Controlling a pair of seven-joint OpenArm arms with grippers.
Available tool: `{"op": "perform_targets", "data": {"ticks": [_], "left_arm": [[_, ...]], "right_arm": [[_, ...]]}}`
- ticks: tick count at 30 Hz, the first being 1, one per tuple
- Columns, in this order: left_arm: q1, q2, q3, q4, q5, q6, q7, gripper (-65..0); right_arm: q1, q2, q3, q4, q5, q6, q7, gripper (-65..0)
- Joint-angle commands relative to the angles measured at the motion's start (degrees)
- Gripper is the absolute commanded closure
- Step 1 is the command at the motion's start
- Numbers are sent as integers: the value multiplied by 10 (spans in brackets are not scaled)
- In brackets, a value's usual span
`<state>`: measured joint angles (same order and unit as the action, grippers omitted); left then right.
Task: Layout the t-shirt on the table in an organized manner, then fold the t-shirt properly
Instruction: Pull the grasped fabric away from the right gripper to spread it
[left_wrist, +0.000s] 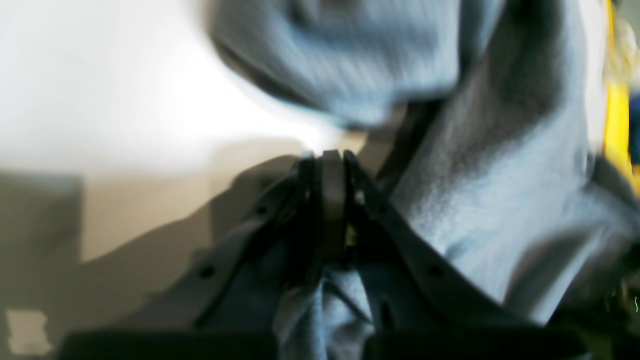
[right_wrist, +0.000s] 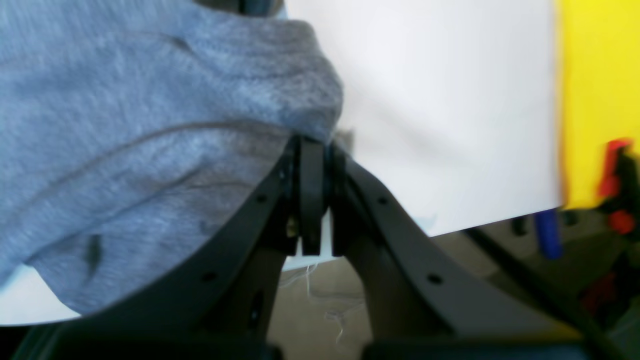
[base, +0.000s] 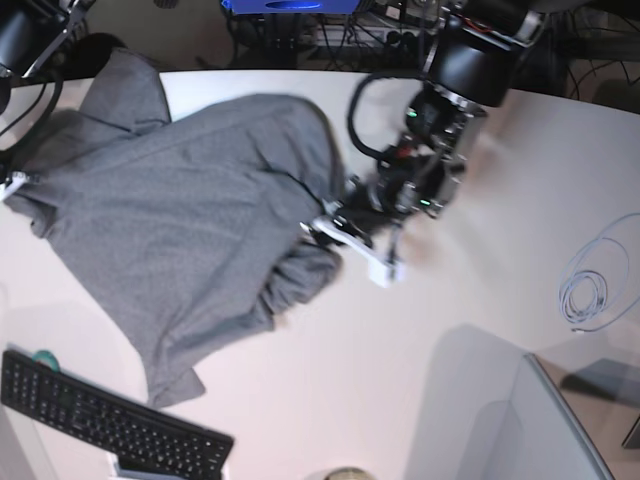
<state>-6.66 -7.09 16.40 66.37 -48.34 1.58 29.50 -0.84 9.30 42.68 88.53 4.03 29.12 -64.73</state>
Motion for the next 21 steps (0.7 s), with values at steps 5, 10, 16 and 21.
{"op": "perform_targets", "data": {"ticks": [5,10,16,21], "left_arm": [[35,-74,-60,156,-6,-3,-7,0],[106,-133,-115,281,-6,-2,-7,0],[221,-134,-179,337,-2,-1,-10,0],[310,-74,-190,365,146,-1,-8,0]], "right_arm": [[11,-8,-52,-19,4,-1,0,0],[28,-30,-132,-22,1,-5,6,0],[79,-25,-145,-22,-2,-111,-14,0],[70,-18,-142,-35,-3,-124,-12,0]]}}
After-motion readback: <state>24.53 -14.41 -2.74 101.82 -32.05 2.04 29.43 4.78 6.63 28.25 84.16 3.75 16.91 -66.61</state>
